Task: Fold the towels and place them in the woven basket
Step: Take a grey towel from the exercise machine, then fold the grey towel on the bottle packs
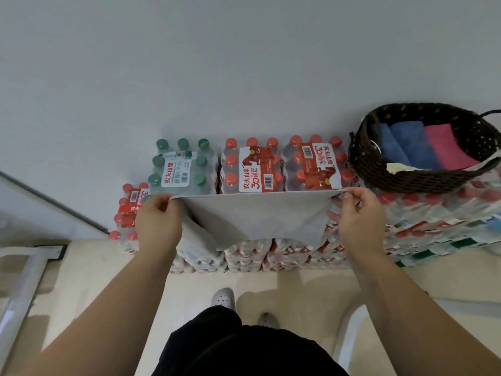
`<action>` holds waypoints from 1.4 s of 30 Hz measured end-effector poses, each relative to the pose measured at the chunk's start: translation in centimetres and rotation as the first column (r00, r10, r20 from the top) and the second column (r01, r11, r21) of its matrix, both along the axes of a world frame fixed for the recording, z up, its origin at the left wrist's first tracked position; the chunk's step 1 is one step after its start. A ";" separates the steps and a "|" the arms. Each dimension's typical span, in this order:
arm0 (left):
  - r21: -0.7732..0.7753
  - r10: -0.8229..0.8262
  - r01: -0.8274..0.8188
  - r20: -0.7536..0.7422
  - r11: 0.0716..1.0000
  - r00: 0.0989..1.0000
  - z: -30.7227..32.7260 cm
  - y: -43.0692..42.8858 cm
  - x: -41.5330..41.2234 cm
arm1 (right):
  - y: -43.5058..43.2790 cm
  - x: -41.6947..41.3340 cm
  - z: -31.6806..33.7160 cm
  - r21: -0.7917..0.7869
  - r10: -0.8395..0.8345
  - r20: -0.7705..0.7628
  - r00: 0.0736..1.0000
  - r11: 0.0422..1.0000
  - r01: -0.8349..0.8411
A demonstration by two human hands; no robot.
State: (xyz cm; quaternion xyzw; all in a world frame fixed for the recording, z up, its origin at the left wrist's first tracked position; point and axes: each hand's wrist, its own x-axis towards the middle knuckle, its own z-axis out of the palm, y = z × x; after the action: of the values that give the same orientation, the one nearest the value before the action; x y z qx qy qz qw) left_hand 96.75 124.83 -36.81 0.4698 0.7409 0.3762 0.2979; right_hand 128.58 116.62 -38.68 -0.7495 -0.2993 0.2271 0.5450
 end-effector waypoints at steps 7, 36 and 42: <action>-0.010 -0.107 0.108 0.055 0.994 0.993 0.4 6.5 3.1 | 5.6 1.3 -0.2 0.000 -0.182 -0.248 0.951 0.982 0.188; -0.418 -0.803 0.756 -0.549 0.504 0.232 -7.1 13.7 11.7 | 17.1 1.7 -4.7 -0.780 0.693 0.473 0.544 0.617 -0.107; -0.452 -0.773 0.745 -0.620 0.491 0.134 -7.2 15.5 12.5 | 16.5 3.5 -5.7 -0.794 0.694 0.481 0.535 0.604 -0.068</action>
State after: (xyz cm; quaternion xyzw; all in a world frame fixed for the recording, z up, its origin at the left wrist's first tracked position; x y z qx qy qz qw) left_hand 109.27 140.37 -44.01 0.8814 0.4532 -0.0781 0.1084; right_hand 132.09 133.09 -44.33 -0.8206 -0.5601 0.1100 -0.0288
